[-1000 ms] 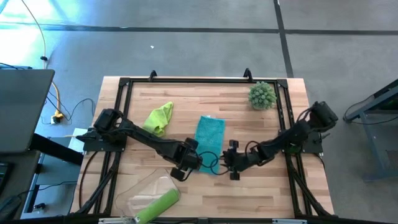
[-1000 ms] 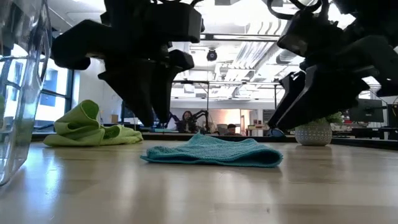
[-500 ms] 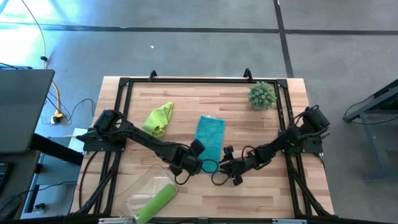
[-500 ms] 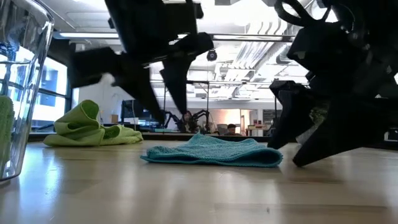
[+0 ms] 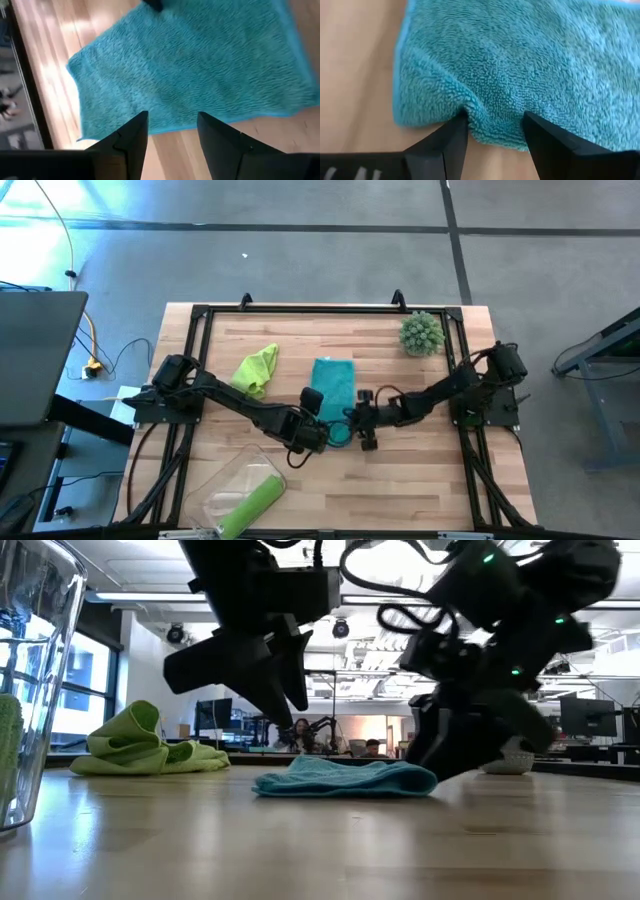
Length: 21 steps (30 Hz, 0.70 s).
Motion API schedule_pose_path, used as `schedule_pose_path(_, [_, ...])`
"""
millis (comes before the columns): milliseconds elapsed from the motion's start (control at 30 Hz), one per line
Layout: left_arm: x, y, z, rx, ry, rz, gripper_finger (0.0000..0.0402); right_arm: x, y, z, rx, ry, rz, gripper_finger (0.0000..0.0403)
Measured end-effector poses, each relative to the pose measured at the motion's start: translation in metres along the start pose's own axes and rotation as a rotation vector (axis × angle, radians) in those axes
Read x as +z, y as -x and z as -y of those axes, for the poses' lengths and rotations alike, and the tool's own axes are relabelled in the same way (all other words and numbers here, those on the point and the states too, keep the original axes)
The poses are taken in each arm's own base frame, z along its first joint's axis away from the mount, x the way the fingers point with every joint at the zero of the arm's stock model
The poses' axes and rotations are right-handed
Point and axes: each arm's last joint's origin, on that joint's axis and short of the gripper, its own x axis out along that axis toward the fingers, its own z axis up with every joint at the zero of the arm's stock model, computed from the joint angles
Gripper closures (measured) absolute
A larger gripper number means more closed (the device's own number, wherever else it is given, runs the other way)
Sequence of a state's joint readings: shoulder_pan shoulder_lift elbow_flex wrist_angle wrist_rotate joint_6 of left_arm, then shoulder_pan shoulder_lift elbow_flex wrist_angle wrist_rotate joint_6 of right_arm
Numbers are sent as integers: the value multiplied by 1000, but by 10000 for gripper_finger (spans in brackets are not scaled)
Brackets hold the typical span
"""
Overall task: Roll microfiber towels into tight, uniform cylinder then place into a basket
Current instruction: Roll the blue microfiber cloth
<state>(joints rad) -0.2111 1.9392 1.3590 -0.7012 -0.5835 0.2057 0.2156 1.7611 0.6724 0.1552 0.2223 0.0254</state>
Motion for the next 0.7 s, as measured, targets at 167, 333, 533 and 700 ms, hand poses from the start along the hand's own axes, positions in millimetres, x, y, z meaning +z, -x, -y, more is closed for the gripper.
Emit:
schedule_pose_path(167, [0,-2,-1,-50,48,10,243,-1,-1,24,20,-74,-29,222])
schedule_pose_path(333, [0,-6,-3,-222,25,48,243,2,20,27,82,-101,-32,222])
schedule_pose_path(533, [4,-10,-11,-302,-26,129,243,9,59,12,138,-60,-14,222])
schedule_pose_path(700, [14,-11,-15,-332,-61,259,243,9,65,-8,135,115,8,222])
